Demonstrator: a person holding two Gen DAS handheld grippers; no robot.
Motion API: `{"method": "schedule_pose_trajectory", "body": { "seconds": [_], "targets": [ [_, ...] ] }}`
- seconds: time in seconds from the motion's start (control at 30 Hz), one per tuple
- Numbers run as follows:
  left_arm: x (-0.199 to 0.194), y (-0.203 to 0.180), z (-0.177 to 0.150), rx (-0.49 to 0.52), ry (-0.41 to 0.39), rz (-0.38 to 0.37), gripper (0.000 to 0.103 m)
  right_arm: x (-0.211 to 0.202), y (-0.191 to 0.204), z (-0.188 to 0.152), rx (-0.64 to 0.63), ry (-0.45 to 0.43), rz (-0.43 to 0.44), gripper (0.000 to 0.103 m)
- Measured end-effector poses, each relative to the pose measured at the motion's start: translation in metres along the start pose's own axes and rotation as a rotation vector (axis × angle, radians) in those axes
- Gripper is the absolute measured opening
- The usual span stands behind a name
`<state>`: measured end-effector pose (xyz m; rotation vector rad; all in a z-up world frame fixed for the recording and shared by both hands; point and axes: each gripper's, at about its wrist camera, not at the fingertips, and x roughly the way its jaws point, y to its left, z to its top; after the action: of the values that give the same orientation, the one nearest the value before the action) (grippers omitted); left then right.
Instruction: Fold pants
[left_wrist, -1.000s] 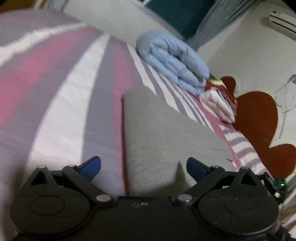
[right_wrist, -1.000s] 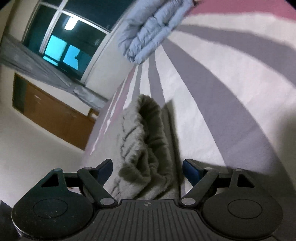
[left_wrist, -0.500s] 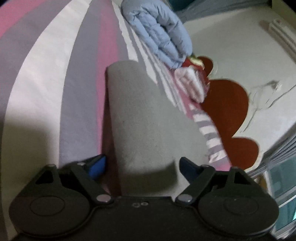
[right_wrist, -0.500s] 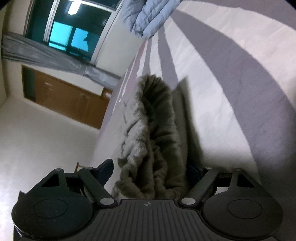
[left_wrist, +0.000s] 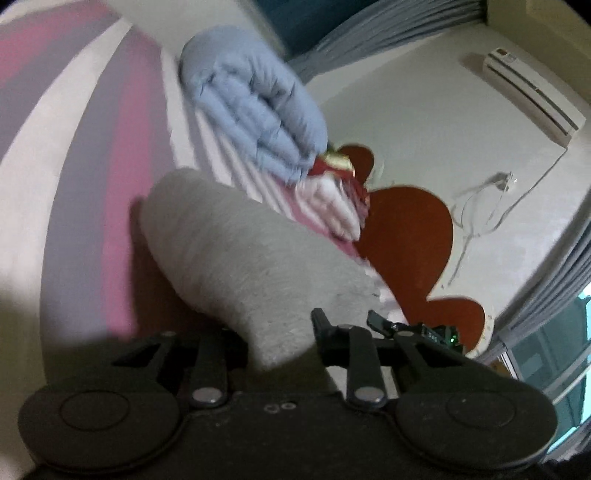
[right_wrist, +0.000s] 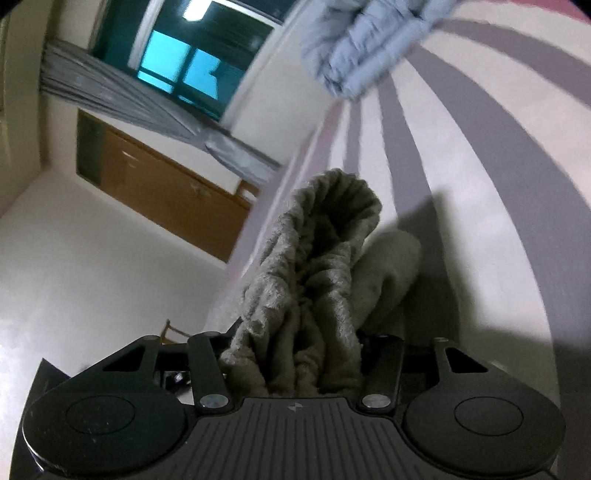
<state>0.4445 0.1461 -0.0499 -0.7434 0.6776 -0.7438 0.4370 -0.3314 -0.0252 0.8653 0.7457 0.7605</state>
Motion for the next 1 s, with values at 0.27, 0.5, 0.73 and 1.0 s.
{"method": "schedule_pose_trajectory", "body": {
  "seconds": [0.27, 0.5, 0.73, 1.0],
  "targets": [
    [0.065, 0.059, 0.056, -0.056, 0.015, 0.21, 0.063, 0.101, -0.043, 0.083, 0.014, 0.034, -0.111, 0.062],
    [0.045, 0.068, 0.029, -0.051, -0.099, 0.246, 0.078, 0.083, -0.078, 0.079, 0.069, -0.018, -0.072, 0.085],
    [-0.07, 0.025, -0.06, 0.147, -0.177, 0.623, 0.097, -0.049, -0.046, 0.002, -0.151, -0.145, -0.257, 0.103],
    [-0.143, -0.075, -0.176, 0.221, -0.263, 0.821, 0.097, -0.108, 0.044, -0.15, -0.344, -0.279, -0.446, 0.103]
  ]
}}
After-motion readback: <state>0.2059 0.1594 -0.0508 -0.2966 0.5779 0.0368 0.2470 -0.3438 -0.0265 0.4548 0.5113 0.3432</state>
